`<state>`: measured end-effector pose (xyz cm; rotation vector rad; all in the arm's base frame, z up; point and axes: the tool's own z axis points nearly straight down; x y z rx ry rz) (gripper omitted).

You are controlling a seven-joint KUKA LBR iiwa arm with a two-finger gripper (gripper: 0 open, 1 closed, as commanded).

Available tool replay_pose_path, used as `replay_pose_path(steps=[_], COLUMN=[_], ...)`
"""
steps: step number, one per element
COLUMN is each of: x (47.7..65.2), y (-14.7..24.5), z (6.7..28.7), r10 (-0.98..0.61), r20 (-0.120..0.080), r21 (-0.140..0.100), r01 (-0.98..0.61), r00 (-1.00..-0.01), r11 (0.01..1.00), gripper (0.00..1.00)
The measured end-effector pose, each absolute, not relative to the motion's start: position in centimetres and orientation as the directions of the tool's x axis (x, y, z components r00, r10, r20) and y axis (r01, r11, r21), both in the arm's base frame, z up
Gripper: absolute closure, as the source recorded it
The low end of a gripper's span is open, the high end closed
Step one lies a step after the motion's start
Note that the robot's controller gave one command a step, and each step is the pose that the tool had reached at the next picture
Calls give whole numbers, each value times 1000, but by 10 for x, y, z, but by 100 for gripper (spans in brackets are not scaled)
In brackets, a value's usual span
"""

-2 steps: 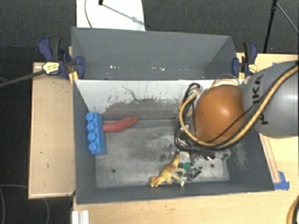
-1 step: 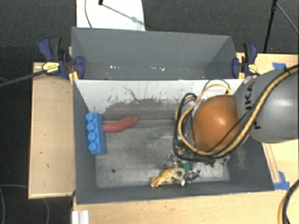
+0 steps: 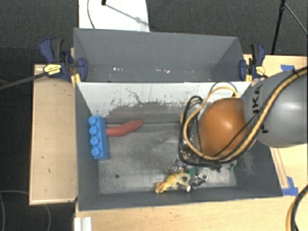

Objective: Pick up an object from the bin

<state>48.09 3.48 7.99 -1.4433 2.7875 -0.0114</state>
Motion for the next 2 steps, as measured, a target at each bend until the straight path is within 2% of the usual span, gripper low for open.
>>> replay_pose_path(steps=[1,2], x=[480,491], y=[42,39], z=[118,241], r10=[-822,-832], r20=[1,-2], r21=[4,0], r01=[-822,-832], r00=[-569,-556], r11=[569,556], gripper=[100,100])
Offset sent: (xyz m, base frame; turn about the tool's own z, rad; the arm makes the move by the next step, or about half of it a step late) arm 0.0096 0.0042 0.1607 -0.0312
